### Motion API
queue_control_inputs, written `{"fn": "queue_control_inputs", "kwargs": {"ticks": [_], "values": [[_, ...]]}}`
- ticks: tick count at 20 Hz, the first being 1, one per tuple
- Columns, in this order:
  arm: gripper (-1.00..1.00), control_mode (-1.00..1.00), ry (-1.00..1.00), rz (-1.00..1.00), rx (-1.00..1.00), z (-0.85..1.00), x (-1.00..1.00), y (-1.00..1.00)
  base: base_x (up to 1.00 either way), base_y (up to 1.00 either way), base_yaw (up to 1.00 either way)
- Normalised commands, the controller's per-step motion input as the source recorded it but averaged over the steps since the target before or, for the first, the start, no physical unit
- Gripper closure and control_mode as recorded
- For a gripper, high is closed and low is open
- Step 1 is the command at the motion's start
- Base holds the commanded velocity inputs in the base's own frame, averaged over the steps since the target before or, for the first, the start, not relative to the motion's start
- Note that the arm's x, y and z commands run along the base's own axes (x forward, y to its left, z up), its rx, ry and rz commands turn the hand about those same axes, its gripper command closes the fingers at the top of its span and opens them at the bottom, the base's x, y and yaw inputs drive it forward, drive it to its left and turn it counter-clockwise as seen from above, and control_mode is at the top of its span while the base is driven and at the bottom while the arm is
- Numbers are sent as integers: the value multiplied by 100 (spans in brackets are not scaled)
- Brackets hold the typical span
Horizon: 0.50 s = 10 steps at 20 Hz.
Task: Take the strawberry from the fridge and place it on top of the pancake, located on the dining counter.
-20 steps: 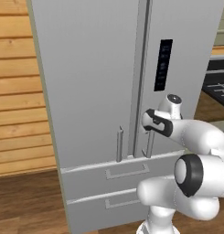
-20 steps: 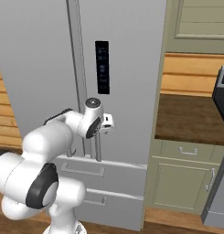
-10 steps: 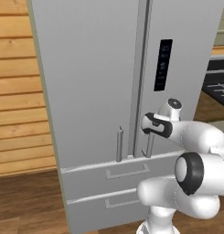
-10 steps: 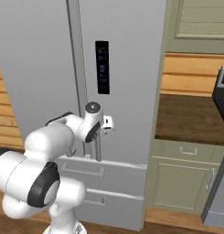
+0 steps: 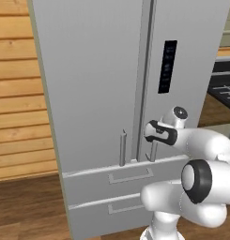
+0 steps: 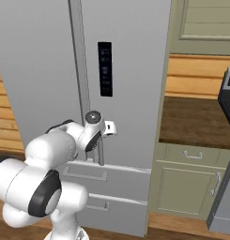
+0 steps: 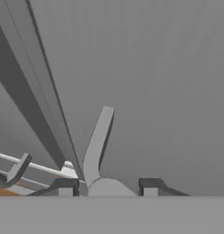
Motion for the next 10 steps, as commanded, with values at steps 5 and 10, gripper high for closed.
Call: {"fn": "queue_control_inputs", "kwargs": {"ticks": [5, 10], "values": [[100, -100, 12, 0, 0, 0, -16, -36, 0, 0, 0], [100, -100, 16, 0, 0, -8, -50, -91, 0, 0, 0]]}}
